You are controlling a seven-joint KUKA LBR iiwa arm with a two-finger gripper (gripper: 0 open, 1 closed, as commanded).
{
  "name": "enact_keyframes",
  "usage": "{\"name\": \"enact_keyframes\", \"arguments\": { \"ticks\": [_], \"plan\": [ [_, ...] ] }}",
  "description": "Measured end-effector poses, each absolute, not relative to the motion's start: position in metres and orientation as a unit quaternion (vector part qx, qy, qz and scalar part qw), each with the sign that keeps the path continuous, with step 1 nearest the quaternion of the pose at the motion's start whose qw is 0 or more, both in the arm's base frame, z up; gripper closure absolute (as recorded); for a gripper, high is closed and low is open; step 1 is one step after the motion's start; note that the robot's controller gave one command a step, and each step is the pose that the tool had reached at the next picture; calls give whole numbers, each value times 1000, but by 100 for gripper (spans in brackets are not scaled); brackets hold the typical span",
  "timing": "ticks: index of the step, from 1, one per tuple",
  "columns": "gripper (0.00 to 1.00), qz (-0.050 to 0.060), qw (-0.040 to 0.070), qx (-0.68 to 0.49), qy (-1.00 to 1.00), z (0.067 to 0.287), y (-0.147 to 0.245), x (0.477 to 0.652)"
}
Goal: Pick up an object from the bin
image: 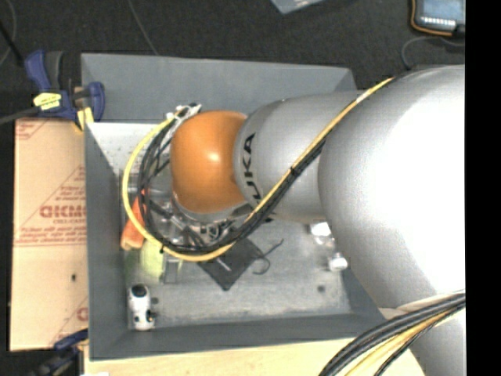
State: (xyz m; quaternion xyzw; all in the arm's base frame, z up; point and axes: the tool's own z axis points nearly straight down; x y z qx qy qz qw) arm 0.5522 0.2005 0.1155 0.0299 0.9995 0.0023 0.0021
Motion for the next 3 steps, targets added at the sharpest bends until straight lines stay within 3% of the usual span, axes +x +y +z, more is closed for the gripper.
{"name": "enact_keyframes", "arguments": {
  "ticks": [2,3],
  "plan": [
    [0,3,3,3,1000,81,191,555],
    [100,1,1,14,1000,71,183,563]
  ]
}}
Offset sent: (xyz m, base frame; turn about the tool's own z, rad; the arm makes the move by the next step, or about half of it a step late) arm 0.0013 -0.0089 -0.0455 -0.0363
